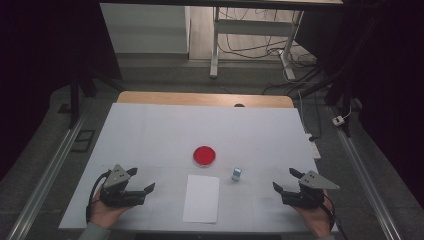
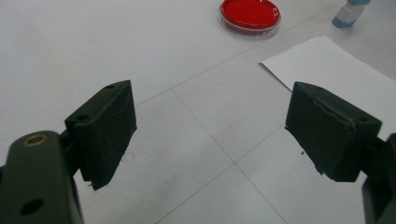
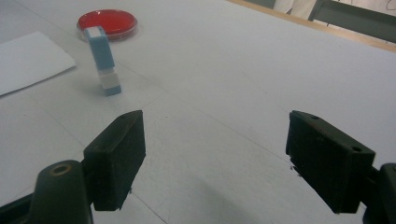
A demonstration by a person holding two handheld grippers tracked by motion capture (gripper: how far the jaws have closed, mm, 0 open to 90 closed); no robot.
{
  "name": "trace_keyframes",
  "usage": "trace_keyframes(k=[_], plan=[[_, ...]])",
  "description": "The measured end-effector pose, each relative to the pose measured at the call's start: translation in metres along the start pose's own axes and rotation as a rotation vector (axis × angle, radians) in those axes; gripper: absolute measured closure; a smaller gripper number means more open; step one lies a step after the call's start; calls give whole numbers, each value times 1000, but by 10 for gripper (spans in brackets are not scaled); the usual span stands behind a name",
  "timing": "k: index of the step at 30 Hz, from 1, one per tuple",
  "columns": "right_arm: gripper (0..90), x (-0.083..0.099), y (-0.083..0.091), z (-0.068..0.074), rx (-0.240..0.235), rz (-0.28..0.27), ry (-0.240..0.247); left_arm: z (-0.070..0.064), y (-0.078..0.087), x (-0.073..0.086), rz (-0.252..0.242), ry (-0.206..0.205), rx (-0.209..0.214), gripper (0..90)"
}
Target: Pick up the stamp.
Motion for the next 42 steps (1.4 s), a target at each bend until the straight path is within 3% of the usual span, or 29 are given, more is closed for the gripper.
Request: trace_keyframes(k=[26, 42], plan=[[218, -4, -4, 3, -26, 23, -6, -2, -5, 1, 8, -15, 11, 180], [249, -37, -14, 16, -90, -32, 2, -4, -8, 0, 14, -34, 11, 182]])
Point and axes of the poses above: each handheld gripper's, and its own axes: y roughly backward along the jaws, x roughly out of its underside, z roughly to its left, the point moved 2 cm from there along -y, roughly forward along the jaws, and after that the axes turned 10 degrees about y, right-handed, at the moved point
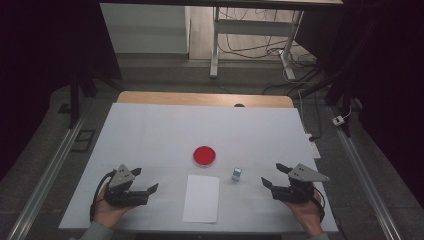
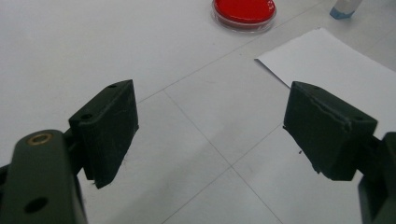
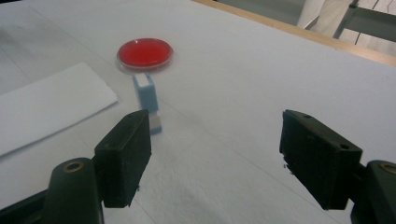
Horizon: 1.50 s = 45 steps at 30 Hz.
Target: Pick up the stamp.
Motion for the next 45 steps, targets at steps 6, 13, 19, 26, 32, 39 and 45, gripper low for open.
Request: trace_keyframes(k=[6, 13, 19, 26, 32, 39, 45], plan=[[254, -14, -5, 6, -20, 6, 12, -2, 1, -1, -4, -3, 1, 183], [256, -34, -9, 10, -28, -23, 23, -2, 1, -1, -8, -7, -1, 186], [257, -48, -22, 14, -57, -30, 32, -3, -1, -1, -1, -8, -4, 186], [268, -48, -31, 17, -87, -30, 34, -3, -3, 0, 2, -12, -4, 186], [272, -45, -35, 20, -106, -4, 35, -3, -4, 0, 7, -17, -4, 186], [277, -43, -50, 29, -135, 38, 46, -4, -5, 0, 9, -19, -7, 185], [295, -41, -66, 35, -156, 81, 70, -5, -6, 1, 12, -23, -12, 185]])
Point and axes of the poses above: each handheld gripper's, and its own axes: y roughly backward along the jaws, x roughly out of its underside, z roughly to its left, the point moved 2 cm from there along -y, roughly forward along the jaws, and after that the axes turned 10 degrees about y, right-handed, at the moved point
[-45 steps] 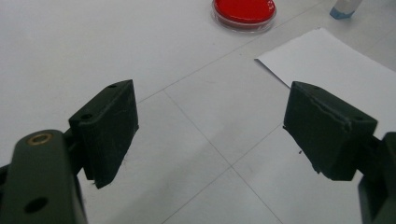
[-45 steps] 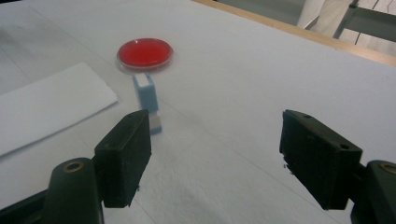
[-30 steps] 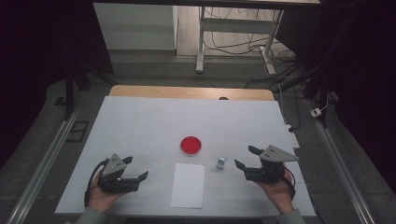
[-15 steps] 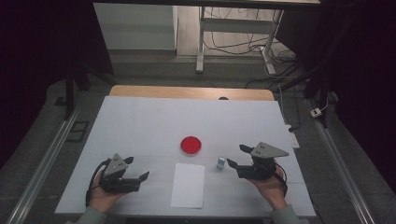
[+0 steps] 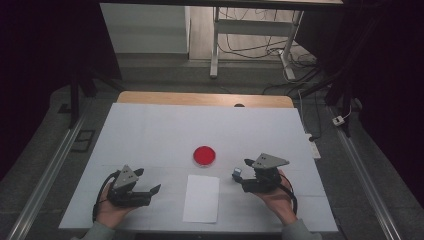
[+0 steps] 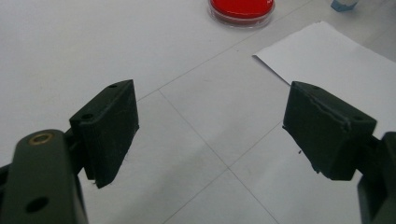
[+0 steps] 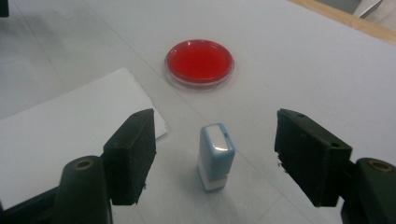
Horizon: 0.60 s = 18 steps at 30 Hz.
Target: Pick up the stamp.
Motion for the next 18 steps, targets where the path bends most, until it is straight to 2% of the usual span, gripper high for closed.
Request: trace_keyframes(k=[4, 18], plan=[[320, 1, -5, 0, 5, 12, 5, 1, 0, 0, 3, -1, -2, 185], [497, 8, -17, 1, 12, 53, 21, 2, -2, 2, 9, -5, -7, 186]])
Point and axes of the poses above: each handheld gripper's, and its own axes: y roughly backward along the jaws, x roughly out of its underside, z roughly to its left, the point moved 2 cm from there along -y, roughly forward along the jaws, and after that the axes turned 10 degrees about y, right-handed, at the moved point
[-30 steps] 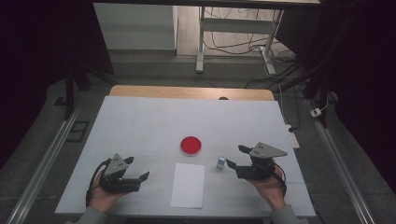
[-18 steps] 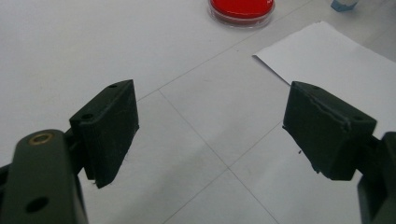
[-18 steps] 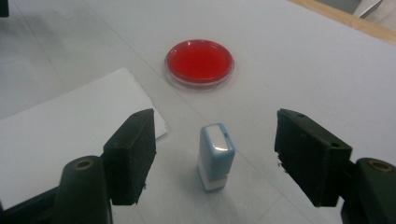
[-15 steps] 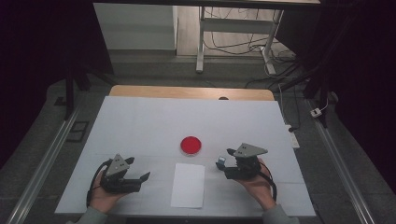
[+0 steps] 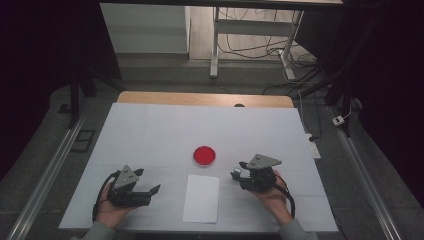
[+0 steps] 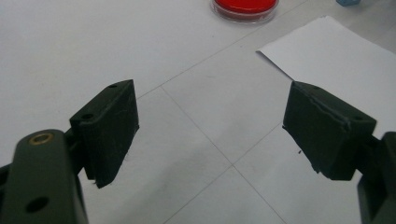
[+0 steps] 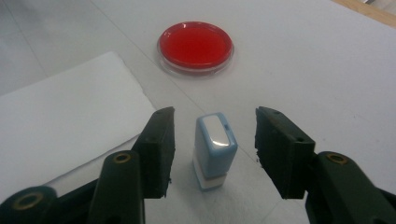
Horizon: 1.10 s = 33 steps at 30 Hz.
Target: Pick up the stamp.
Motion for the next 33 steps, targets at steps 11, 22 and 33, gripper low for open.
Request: trace_keyframes(k=[11, 22, 33], plan=[[697, 6, -6, 0, 2, 26, -3, 1, -1, 1, 3, 1, 0, 186], [752, 6, -6, 1, -7, 17, 4, 1, -1, 1, 4, 0, 0, 187], [752, 4, 0, -1, 15, -18, -8, 0, -2, 1, 8, -4, -1, 187]])
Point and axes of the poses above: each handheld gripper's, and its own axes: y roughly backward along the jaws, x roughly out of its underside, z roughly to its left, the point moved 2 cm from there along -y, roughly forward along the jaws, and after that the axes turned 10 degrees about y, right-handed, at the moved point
